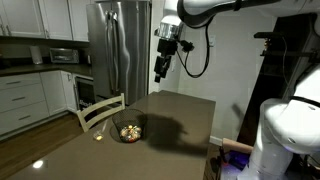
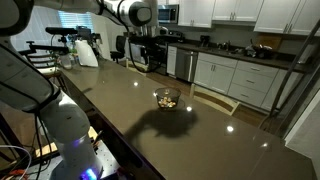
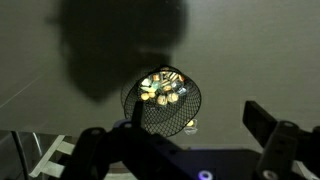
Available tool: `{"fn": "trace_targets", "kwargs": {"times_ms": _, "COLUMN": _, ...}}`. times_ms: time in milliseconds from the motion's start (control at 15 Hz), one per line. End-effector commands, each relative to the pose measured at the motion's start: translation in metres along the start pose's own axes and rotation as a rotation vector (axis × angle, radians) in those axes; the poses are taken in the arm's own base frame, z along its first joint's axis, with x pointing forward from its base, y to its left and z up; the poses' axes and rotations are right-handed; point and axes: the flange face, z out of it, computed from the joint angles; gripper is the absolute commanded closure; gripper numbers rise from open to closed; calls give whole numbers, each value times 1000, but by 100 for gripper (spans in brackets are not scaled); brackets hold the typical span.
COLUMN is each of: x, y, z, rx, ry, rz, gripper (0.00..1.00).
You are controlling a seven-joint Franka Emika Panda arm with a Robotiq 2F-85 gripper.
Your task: Move the basket forward
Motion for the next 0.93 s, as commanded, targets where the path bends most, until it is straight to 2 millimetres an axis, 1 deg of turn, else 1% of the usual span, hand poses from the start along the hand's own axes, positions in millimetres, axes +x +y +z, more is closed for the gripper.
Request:
{"fn": "trace_targets", "kwargs": {"times_ms": 0, "x": 11, "y": 0, "z": 12, "rx": 4, "ry": -13, "rz": 24, "gripper": 0}}
{"fn": "trace_targets", "kwargs": {"times_ms": 133, "x": 22, "y": 0, "z": 30, "rx": -9, "ry": -40, "rz": 66, "gripper": 0}}
{"fn": "trace_targets", "kwargs": {"times_ms": 200, "x": 31, "y": -2, "z": 45, "rx": -21, "ry": -65, "rz": 91, "gripper": 0}}
{"fn": "trace_targets", "kwargs": {"times_ms": 267, "x": 36, "y": -3, "z": 56, "rx": -26, "ry": -83, "rz": 108, "gripper": 0}}
{"fn": "trace_targets", "kwargs": {"times_ms": 333, "x": 44, "y": -5, "z": 73, "rx": -36, "ry": -107, "rz": 126, "gripper": 0}}
{"fn": "trace_targets", "kwargs": {"times_ms": 400, "x": 49, "y": -6, "z": 84, "rx": -41, "ry": -127, "rz": 140, "gripper": 0}}
{"fn": "trace_targets", "kwargs": {"times_ms": 467, "x": 56, "y": -6, "z": 100, "rx": -49, "ry": -147, "rz": 159, "gripper": 0}}
{"fn": "trace_targets", "kwargs": {"times_ms": 600, "x": 67, "y": -3, "z": 122, "rx": -64, "ry": -169, "rz": 182, "gripper": 0}}
{"fn": "trace_targets", "kwargs": {"times_ms": 667, "x": 72, "y": 1, "z": 132, "rx": -71, "ry": -180, "rz": 195, "gripper": 0}}
{"fn": "trace_targets", "kwargs": {"times_ms": 800, "x": 79, "y": 16, "z": 148, "rx": -86, "ry": -203, "rz": 216, "gripper": 0}}
{"fn": "trace_targets", "kwargs": {"times_ms": 867, "x": 81, "y": 28, "z": 153, "rx": -85, "ry": -208, "rz": 225, "gripper": 0}}
